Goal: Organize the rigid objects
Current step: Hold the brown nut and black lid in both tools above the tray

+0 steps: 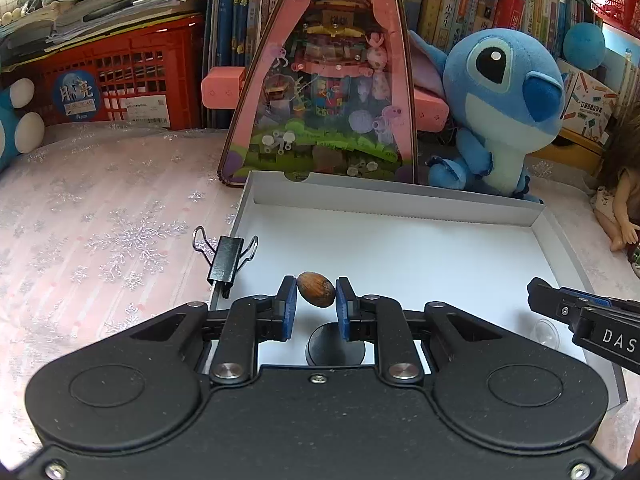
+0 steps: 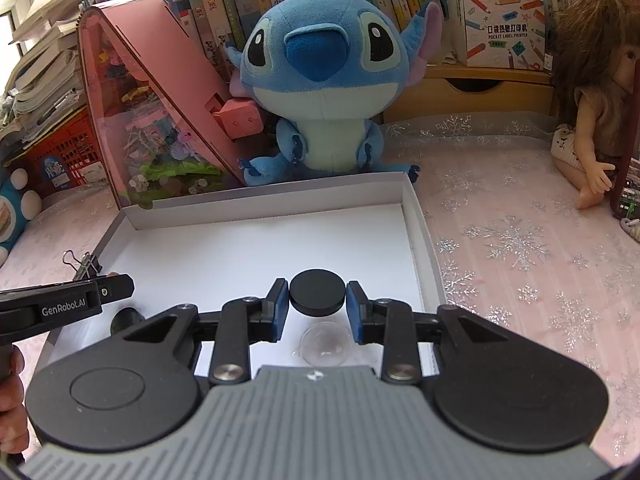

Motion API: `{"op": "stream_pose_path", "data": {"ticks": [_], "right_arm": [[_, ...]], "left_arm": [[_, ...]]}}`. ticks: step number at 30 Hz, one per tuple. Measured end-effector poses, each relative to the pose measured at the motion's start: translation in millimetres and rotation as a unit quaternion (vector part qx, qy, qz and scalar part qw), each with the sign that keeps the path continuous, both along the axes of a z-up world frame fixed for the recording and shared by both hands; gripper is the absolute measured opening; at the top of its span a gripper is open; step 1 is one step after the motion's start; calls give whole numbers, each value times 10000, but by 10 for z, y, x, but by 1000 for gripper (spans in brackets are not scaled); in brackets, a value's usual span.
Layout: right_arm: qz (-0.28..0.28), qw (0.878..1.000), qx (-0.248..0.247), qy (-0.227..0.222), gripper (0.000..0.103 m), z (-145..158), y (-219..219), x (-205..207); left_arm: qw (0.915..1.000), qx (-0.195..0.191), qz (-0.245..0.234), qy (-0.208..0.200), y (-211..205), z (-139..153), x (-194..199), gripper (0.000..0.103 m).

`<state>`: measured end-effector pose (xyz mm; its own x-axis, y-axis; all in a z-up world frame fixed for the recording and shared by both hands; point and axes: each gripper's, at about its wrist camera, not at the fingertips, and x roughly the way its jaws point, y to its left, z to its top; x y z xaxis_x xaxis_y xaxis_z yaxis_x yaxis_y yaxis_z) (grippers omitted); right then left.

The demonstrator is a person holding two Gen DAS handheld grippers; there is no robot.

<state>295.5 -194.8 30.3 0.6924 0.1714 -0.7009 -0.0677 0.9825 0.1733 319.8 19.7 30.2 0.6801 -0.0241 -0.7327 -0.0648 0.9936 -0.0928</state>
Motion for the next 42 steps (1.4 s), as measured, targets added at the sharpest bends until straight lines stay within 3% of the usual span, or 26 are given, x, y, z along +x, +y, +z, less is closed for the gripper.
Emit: {"op": "stream_pose_path", "data": {"ticks": [42], "right_arm": [[-119, 9998, -123, 104, 36, -115, -40, 193]], "left_arm": [[9998, 186, 20, 33, -67, -30, 220, 19]]}}
